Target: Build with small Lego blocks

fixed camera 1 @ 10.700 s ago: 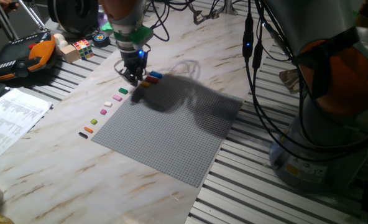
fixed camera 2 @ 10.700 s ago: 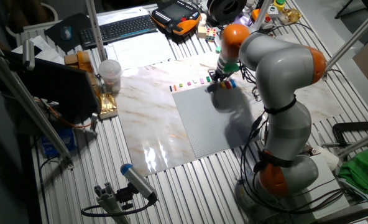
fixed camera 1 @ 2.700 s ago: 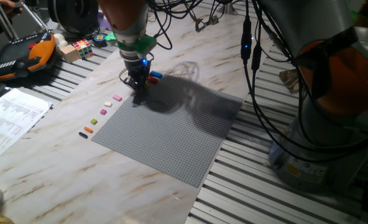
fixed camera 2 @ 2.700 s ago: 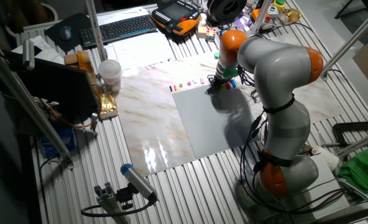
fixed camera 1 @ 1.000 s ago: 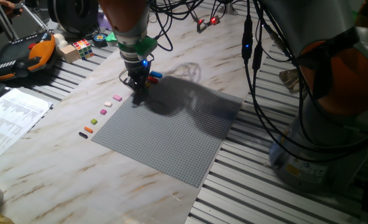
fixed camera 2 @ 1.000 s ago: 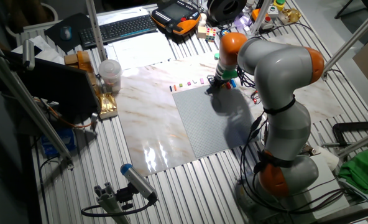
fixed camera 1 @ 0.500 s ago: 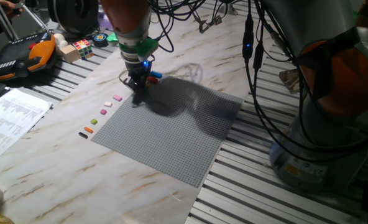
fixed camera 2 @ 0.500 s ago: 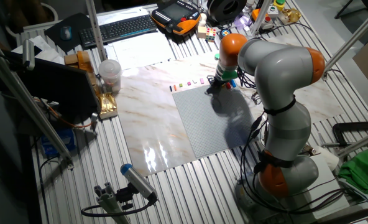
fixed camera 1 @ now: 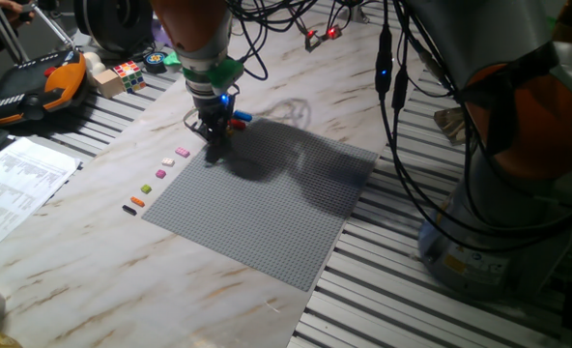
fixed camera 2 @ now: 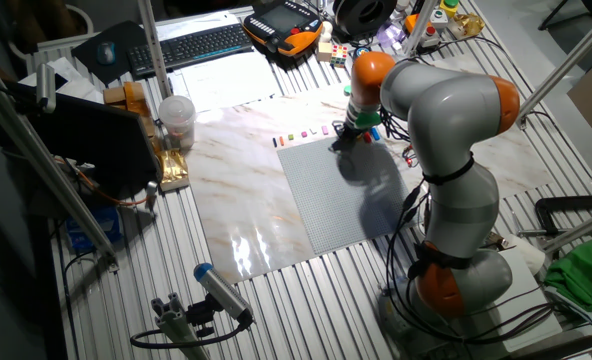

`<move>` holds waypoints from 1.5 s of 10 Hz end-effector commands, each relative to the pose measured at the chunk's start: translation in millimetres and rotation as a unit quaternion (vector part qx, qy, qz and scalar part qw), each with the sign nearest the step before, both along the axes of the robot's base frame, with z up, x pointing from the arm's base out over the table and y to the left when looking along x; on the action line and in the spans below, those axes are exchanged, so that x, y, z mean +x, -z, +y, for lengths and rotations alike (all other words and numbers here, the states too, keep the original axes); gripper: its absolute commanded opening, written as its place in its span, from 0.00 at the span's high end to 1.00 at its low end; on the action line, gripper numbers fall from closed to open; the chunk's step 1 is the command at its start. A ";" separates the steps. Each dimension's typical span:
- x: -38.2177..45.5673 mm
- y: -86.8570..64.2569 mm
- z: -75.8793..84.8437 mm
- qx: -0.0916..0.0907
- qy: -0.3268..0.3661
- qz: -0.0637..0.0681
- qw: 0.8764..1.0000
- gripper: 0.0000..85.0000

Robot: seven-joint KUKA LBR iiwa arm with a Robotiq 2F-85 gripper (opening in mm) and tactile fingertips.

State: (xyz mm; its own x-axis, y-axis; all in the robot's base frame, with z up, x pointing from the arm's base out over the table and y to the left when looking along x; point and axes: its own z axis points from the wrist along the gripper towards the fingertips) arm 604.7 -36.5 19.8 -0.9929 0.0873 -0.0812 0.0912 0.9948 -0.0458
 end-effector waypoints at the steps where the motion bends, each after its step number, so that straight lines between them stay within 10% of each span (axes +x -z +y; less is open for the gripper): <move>1: 1.5 -2.3 -1.2 -0.001 0.001 -0.002 1.000 0.30; 6: 2.8 -4.3 -0.9 -0.002 0.005 -0.001 1.000 0.21; 15: 6.6 -17.9 1.3 -0.004 0.008 0.019 1.000 0.43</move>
State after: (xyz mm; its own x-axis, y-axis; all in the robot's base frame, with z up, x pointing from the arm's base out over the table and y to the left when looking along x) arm 611.3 -35.2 37.8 -0.9938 0.1019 -0.0454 0.1044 0.9929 -0.0564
